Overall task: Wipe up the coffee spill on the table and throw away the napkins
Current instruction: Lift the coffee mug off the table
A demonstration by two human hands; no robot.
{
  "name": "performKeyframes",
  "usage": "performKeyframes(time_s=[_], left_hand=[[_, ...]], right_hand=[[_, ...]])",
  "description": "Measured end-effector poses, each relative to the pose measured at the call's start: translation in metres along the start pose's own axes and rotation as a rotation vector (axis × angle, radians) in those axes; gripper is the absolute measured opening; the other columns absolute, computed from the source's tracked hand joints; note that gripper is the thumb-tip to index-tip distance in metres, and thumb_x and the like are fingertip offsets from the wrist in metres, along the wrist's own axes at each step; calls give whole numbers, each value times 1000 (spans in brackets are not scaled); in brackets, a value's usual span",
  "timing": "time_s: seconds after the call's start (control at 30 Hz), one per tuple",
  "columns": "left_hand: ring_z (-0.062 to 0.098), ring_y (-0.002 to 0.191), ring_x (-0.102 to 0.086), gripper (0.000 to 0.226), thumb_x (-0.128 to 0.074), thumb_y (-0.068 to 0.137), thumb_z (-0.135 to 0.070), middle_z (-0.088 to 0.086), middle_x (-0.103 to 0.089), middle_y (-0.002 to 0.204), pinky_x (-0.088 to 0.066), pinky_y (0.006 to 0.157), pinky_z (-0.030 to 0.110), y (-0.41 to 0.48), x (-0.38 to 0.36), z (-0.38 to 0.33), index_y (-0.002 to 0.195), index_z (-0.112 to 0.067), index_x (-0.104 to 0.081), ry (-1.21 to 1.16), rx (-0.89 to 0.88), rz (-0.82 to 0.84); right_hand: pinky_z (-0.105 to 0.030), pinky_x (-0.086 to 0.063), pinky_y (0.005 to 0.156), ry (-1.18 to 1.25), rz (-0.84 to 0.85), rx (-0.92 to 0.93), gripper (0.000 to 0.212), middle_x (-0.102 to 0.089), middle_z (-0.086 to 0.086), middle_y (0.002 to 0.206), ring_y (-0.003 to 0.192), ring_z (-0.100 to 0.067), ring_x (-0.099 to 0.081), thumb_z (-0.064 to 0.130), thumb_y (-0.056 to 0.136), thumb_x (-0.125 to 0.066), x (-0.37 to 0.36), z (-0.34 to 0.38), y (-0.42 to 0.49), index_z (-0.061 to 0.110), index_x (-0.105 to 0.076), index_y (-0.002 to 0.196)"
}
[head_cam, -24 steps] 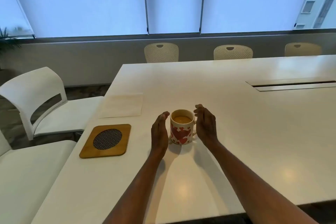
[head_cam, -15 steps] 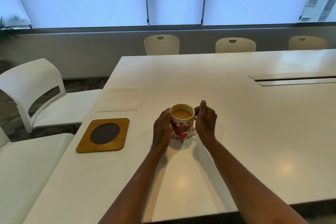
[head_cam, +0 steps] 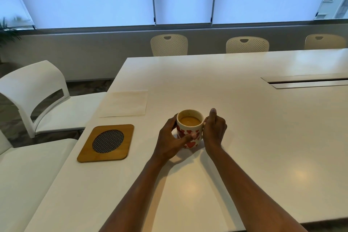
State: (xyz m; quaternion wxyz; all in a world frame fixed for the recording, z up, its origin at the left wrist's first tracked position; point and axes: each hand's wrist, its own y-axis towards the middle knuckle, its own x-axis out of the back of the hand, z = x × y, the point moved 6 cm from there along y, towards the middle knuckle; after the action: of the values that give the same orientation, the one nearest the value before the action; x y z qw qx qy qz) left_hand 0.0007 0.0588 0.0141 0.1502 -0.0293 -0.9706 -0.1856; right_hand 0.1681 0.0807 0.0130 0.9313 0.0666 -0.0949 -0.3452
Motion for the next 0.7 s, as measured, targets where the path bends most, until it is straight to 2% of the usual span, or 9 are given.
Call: performKeyframes(time_s=[0.13, 0.2, 0.33, 0.5, 0.57, 0.7], left_hand=[[-6, 110, -58, 60, -78, 73, -37, -28, -55, 122, -49, 86, 10, 5, 3, 0, 122, -46, -45, -28, -15, 33], [-1, 112, -59, 61, -80, 73, -30, -22, -58, 122, -51, 89, 16, 8, 3, 3, 123, -41, -47, -51, -13, 50], [0, 110, -60, 64, -83, 72, -25, -19, -60, 121, -52, 88, 16, 11, 4, 6, 127, -32, -50, -67, -8, 50], [-7, 108, -60, 62, -84, 68, -29, -25, -60, 116, -51, 83, 12, 12, 7, 2, 119, -42, -50, -62, -14, 41], [-6, 107, -61, 62, -84, 67, -33, -25, -61, 115, -51, 83, 12, 13, 7, 0, 119, -41, -51, -61, -21, 38], [-7, 105, -61, 62, -84, 67, -32, -25, -61, 114, -51, 83, 13, 14, 6, 1, 120, -37, -53, -64, -20, 16]], right_hand=[[-32, -46, 69, -35, -42, 66, 57, -52, -2, 53, 53, -15, -54, 34, 103, -35, 2, 5, 1, 17, -47, 50], [-31, -43, 67, -53, -41, 65, 57, -48, 2, 48, 48, -10, -49, 33, 103, -37, 2, 4, 1, 15, -48, 50], [-29, -41, 64, -46, -47, 38, 58, -48, 4, 46, 47, -11, -49, 32, 102, -40, 0, -1, 3, 20, -43, 46], [-35, -45, 66, 10, -45, -12, 52, -49, 1, 50, 52, -15, -50, 27, 100, -40, -7, -9, 6, 16, -46, 50], [-39, -46, 69, 28, -42, -10, 49, -49, 0, 51, 58, -22, -52, 24, 99, -39, -9, -11, 7, 15, -46, 52], [-37, -42, 67, 75, -33, -38, 49, -47, -3, 54, 68, -26, -51, 25, 99, -38, -13, -15, 11, 20, -42, 50]])
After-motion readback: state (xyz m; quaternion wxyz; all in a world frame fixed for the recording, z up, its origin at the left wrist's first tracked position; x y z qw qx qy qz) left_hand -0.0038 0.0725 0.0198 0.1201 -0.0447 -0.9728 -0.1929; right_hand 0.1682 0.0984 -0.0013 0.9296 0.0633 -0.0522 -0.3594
